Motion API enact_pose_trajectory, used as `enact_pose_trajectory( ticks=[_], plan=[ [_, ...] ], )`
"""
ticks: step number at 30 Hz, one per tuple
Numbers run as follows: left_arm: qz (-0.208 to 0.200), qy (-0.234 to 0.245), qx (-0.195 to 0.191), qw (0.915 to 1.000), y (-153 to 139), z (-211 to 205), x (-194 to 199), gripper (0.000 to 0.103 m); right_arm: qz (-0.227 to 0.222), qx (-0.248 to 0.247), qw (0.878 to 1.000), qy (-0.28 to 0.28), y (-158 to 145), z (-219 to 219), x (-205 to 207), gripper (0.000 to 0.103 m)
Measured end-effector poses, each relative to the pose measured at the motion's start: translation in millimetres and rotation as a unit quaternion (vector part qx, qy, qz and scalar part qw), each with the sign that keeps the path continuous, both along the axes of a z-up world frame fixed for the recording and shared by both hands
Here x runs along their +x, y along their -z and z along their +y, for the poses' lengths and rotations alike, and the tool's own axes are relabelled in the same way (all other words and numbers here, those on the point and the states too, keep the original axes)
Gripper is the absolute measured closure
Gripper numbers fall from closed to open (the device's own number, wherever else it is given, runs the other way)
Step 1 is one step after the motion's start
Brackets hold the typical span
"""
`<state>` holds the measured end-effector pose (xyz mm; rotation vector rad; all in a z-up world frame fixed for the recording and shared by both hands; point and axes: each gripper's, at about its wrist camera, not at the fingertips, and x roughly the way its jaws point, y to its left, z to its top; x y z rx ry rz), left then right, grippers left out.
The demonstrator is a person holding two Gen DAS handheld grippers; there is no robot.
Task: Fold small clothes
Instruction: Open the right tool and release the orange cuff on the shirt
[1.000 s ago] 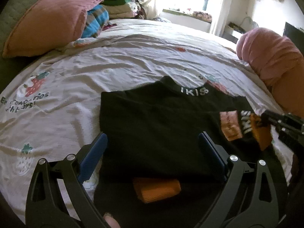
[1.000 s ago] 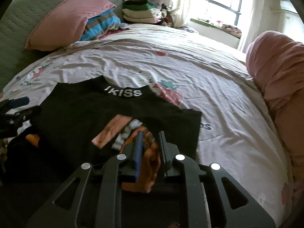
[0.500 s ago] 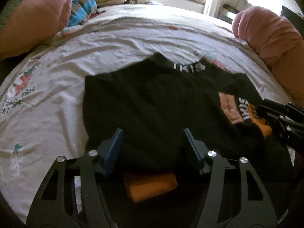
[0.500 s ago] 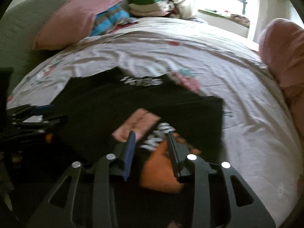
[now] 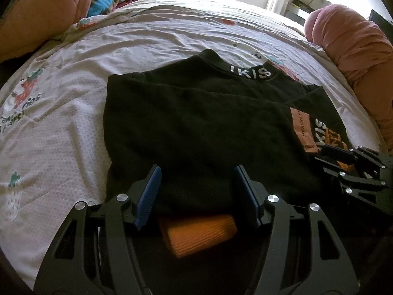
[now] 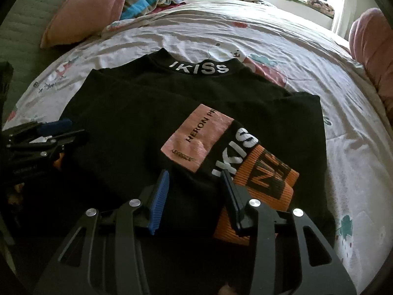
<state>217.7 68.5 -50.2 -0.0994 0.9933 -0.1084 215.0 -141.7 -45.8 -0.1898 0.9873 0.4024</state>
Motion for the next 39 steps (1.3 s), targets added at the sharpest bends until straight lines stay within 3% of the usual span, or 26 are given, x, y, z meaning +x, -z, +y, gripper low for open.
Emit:
enact_pose_trajectory(
  ticks=[5,7,17,22,26,28,30,39],
  plan=[
    [0.000,-0.001,-0.002,1.0000,-0.5,0.0,-0.5,0.049,-0.010,0.002,1.000,0.005,-2.1,2.0,-5.9,0.059],
    [-0.001,-0.001,-0.001,1.0000,-1.3,-0.2,-0.6,0.049,-0.014,0.014,1.000,0.011,-7.3,-1.4,-9.1,0.044],
    [-0.004,0.000,0.003,1.0000,-4.1,-1.0,-2.5,0.049,-0.025,0.056,0.997,0.044,-19.9,-20.6,-16.3,0.021],
    [-0.005,0.001,0.000,1.0000,-6.4,-1.2,-3.7,0.042,-0.034,0.063,0.996,0.049,-24.5,-21.6,-20.1,0.011],
    [-0.008,0.000,-0.005,1.0000,-9.0,0.5,-6.4,0.034,-0.037,0.063,0.996,0.053,-26.2,-22.5,-21.1,0.010],
    [-0.011,-0.003,-0.012,0.9999,-11.1,3.5,-8.1,0.024,-0.036,0.072,0.995,0.058,-27.8,-25.0,-21.5,0.010],
    [-0.014,-0.008,-0.019,0.9997,-14.1,6.9,-10.2,0.023,-0.036,0.081,0.994,0.062,-30.0,-27.7,-22.1,0.005],
    [-0.030,-0.020,-0.019,0.9992,-23.6,12.8,-17.7,0.019,-0.050,0.088,0.993,0.064,-39.6,-31.0,-26.3,0.005]
  ],
)
